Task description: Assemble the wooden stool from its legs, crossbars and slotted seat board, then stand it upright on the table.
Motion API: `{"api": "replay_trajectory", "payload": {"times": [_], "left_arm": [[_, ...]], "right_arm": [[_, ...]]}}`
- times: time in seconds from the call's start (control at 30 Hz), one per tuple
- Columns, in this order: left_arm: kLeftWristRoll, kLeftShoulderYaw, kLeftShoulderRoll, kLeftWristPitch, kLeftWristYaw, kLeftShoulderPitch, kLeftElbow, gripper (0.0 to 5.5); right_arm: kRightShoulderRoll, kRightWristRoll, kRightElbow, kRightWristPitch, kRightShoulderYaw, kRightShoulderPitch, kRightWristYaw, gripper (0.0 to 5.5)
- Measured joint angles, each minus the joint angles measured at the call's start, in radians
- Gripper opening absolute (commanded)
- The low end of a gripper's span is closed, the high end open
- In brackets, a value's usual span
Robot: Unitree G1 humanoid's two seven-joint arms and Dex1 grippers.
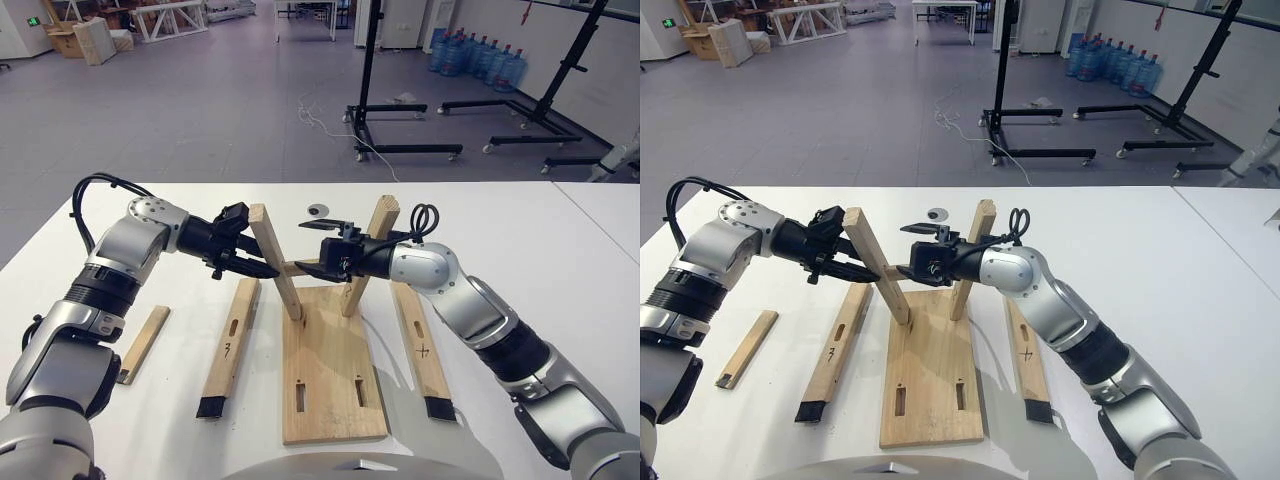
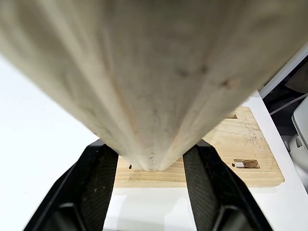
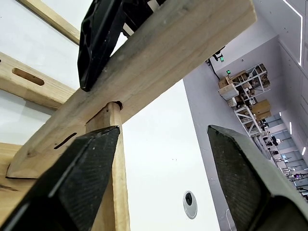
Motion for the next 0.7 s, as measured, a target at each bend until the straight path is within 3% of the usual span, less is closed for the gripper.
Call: {"api": "replay_trajectory", "payload": {"times": [0.27, 0.37, 0.53, 0.7], "left_arm": [[0.001, -0.012, -0.002, -0.025, -0.006, -0.007, 0.008, 2.0], [0.001, -0.013, -0.002, -0.037, -0.011, -0.013, 0.001, 2.0], [0.001, -0.015, -0.002, -0.047, -0.018, -0.023, 0.018, 2.0], [0.001, -0.021, -0.002, -0.058, -0.022, -0.031, 0.025, 2.0]], "right_arm": [[0.0, 0.013, 0.016, -0.046, -0.024, 0.013, 0.006, 3.39], [-0.016, 0.14, -0.032, 0.074, -0.06, 0.082, 0.107, 3.39], [-0.067, 0.564, -0.229, 0.33, -0.351, 0.013, 0.224, 3.39], [-0.119, 0.955, -0.192, 0.483, -0.644, -0.07, 0.287, 3.39]]}}
